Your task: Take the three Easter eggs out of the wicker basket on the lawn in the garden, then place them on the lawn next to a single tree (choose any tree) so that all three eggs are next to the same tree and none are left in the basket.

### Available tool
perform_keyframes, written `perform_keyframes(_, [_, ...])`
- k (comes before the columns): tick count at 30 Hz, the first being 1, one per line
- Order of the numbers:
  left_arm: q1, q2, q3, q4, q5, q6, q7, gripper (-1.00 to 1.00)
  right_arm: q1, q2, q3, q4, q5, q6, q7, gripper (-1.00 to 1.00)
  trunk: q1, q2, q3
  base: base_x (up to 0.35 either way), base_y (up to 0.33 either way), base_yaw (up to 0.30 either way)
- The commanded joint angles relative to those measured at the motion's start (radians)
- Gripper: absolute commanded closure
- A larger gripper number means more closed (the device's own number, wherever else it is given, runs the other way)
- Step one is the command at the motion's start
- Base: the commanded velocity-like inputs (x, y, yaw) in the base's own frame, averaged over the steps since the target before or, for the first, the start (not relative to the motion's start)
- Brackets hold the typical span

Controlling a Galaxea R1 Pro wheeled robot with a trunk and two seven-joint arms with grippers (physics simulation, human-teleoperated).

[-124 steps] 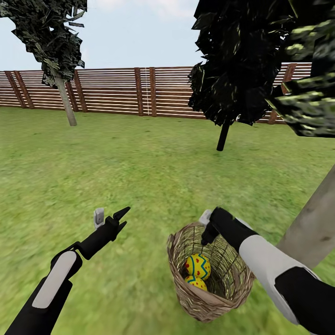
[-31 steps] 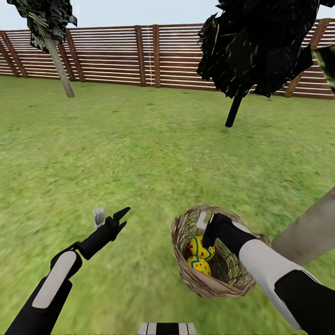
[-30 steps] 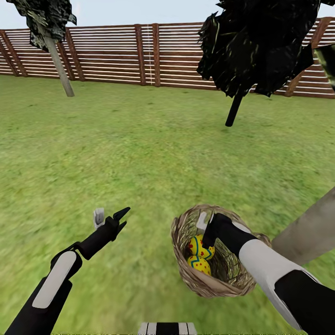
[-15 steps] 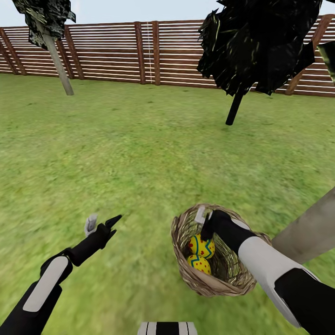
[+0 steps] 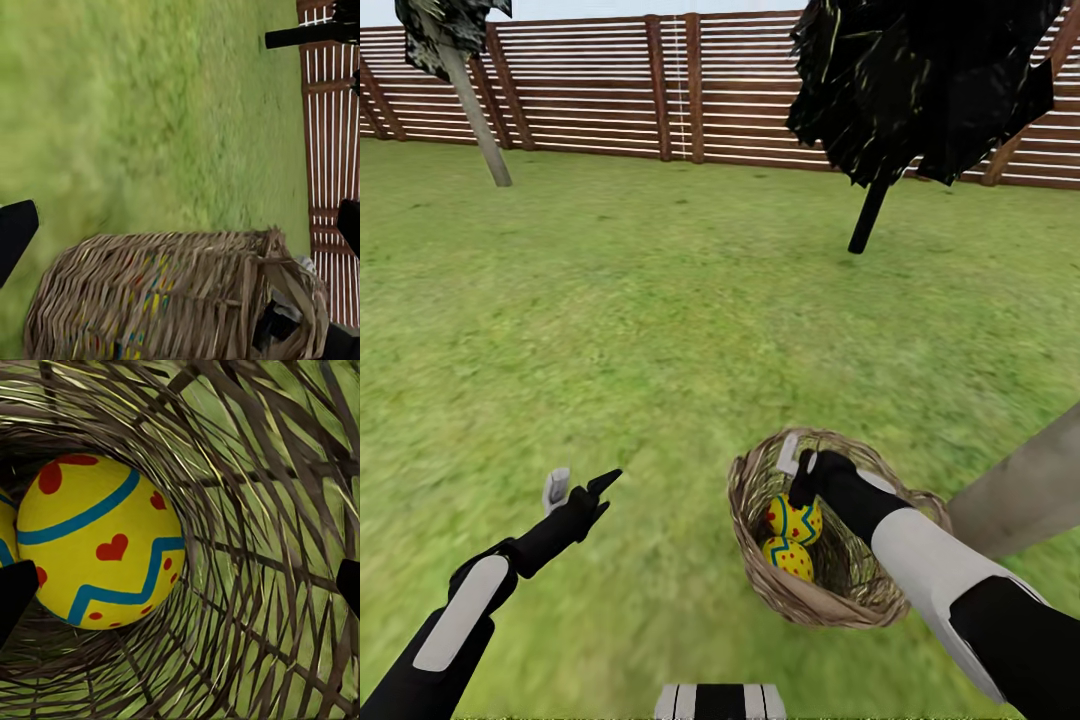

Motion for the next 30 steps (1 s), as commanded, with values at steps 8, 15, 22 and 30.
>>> perform_keyframes(8, [0.000,0.001,-0.001,0.001,0.004,0.002,-0.001,-1.00,0.000,0.001,0.004,-0.002,0.005,-0.001,-0.004,-1.00,0.003,-0.002,-0.032,0.000,0.000,0.000])
perform_keyframes(15, [0.000,0.001,0.000,0.000,0.004,0.002,-0.001,-1.00,0.000,0.001,0.004,0.006,0.006,0.002,0.001,-1.00,0.006,-0.004,-0.059,0.000,0.000,0.000])
perform_keyframes(22, [-0.001,0.001,0.000,0.001,0.004,0.002,-0.001,-1.00,0.000,0.001,0.004,0.007,0.006,0.004,0.000,-1.00,0.010,-0.005,-0.086,0.000,0.000,0.000])
perform_keyframes(30, [0.000,0.001,0.001,0.002,0.004,0.002,-0.001,-1.00,0.000,0.001,0.004,0.000,0.006,0.010,-0.011,-1.00,0.013,-0.007,-0.117,0.000,0.000,0.000])
